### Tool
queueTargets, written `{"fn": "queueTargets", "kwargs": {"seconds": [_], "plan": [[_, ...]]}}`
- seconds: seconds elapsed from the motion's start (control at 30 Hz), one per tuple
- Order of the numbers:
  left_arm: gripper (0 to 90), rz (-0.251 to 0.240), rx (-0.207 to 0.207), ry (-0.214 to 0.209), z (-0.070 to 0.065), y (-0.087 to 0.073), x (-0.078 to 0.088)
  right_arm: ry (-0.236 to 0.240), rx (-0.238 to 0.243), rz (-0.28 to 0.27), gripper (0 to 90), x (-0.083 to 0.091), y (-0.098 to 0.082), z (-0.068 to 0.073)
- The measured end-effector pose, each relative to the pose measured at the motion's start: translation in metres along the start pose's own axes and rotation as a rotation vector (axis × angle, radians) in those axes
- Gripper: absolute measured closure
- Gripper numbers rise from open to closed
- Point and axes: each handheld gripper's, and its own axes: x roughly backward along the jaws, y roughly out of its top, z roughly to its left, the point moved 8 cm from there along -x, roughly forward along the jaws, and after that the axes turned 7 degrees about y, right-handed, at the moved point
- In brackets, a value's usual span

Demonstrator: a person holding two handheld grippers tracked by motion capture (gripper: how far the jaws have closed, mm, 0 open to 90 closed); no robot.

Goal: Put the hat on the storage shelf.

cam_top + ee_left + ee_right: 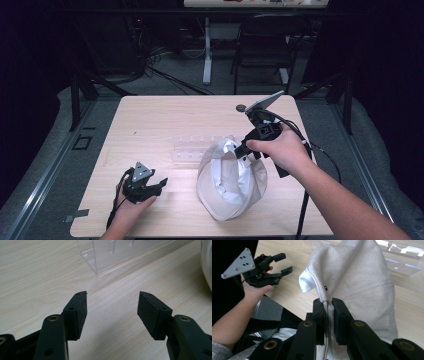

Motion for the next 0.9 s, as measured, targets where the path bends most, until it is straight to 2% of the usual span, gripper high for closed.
{"fn": "queueTargets", "kwargs": {"seconds": [0.07,0.1,0.23,0.27,0.4,0.43,0.57,0.63,0.73,0.77,0.83,0.9], "plan": [[41.6,0.000,-0.001,0.000,0.000,0.000,0.000,0.018,-0.008,-0.006,81.5,0.000,0.000,0.001],[41.7,0.000,-0.001,0.000,0.000,0.000,0.000,0.054,-0.022,-0.019,81.6,0.000,0.001,0.002],[41.6,-0.005,0.002,0.004,0.000,0.000,0.000,0.122,-0.042,-0.029,81.6,0.001,0.002,0.002],[41.6,-0.005,0.002,0.004,0.000,0.000,0.000,0.122,-0.042,-0.029,81.6,0.001,0.002,0.002],[41.6,-0.007,0.000,0.013,0.001,0.000,-0.001,0.199,-0.065,-0.057,81.7,0.003,0.003,0.001],[41.6,-0.007,0.000,0.013,0.001,0.000,-0.001,0.199,-0.065,-0.057,81.7,0.003,0.003,0.001],[41.3,-0.023,0.005,0.025,0.002,0.001,0.000,0.270,-0.082,-0.077,81.7,0.006,0.003,0.003],[41.0,-0.025,0.004,0.027,0.002,0.002,0.000,0.288,-0.088,-0.091,81.7,0.009,0.005,0.003],[40.9,-0.024,0.003,0.025,0.001,0.002,0.000,0.288,-0.094,-0.113,81.6,0.012,0.006,0.003],[40.9,-0.022,0.004,0.024,0.001,0.001,0.000,0.282,-0.084,-0.111,81.7,0.014,0.006,0.002],[40.8,-0.019,0.001,0.023,0.001,0.001,0.000,0.297,-0.077,-0.140,81.7,0.019,0.009,0.004],[40.8,-0.018,0.002,0.022,0.001,0.001,0.000,0.298,-0.072,-0.140,81.7,0.021,0.010,0.005]]}}
